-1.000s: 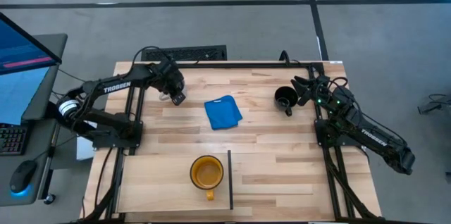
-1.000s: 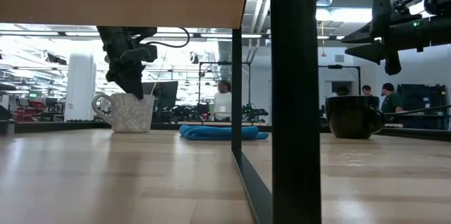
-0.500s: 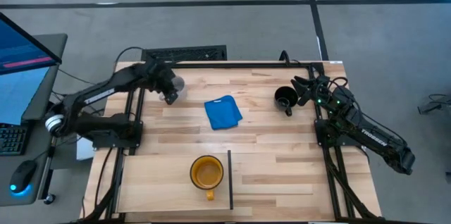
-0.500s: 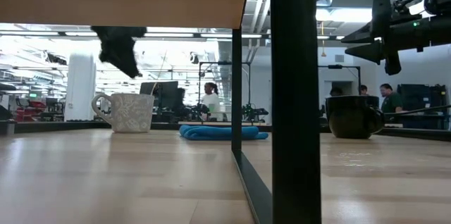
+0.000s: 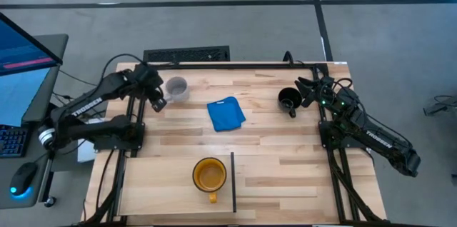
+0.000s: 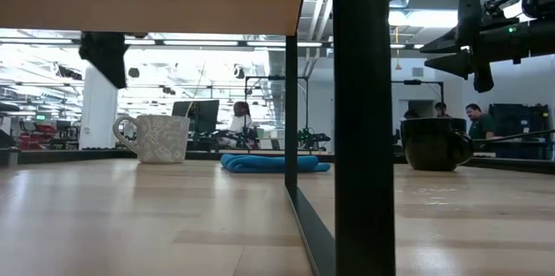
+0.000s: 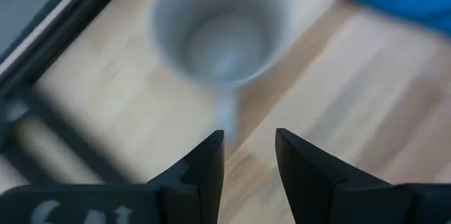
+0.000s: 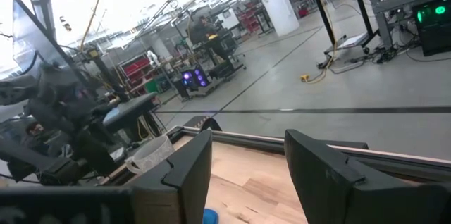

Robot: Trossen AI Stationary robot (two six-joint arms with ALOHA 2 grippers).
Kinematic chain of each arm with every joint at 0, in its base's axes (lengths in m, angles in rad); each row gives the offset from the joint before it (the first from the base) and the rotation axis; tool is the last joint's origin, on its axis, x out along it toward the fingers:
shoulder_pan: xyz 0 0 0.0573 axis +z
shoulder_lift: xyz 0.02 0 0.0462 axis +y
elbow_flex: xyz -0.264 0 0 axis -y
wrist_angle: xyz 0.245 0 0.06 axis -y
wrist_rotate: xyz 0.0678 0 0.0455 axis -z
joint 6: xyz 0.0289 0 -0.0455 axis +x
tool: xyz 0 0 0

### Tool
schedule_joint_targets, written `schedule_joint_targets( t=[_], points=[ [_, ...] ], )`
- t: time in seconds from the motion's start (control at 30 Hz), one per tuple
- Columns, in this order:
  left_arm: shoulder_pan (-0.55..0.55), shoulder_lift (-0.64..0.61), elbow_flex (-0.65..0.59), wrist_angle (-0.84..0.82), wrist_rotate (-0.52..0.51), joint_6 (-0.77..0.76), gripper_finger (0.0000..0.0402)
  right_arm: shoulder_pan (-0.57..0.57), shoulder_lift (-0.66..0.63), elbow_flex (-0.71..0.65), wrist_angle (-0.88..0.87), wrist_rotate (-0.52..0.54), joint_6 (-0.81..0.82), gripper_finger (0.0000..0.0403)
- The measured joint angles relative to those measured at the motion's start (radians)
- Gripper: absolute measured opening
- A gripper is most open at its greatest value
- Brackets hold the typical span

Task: Stack small to large cups/mugs on shelf
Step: Put the gray mug on the shelf

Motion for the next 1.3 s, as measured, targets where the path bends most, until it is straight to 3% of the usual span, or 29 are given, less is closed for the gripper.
schedule_joint_targets(
  t=[0.13,0.63,0.9,1.1,1.3],
  points=[
    [0.001,0.030,-0.017,-0.052,-0.100,-0.008,0.0120,0.000,0.000,0.000,0.000,0.000,0.000,0.0202],
    [0.000,0.235,-0.056,0.048,-0.025,0.023,0.0121,0.000,0.000,0.000,0.000,0.000,0.000,0.0202],
    [0.000,0.336,-0.056,0.049,-0.074,0.007,0.0121,0.000,0.000,0.000,0.000,0.000,0.000,0.0202],
    [0.000,0.372,-0.046,0.053,-0.074,0.007,0.0121,0.000,0.000,0.000,0.000,0.000,0.000,0.0202],
    [0.000,0.372,-0.020,0.189,-0.067,0.014,0.0121,0.000,0.000,0.000,0.000,0.000,0.000,0.0202]
  ],
)
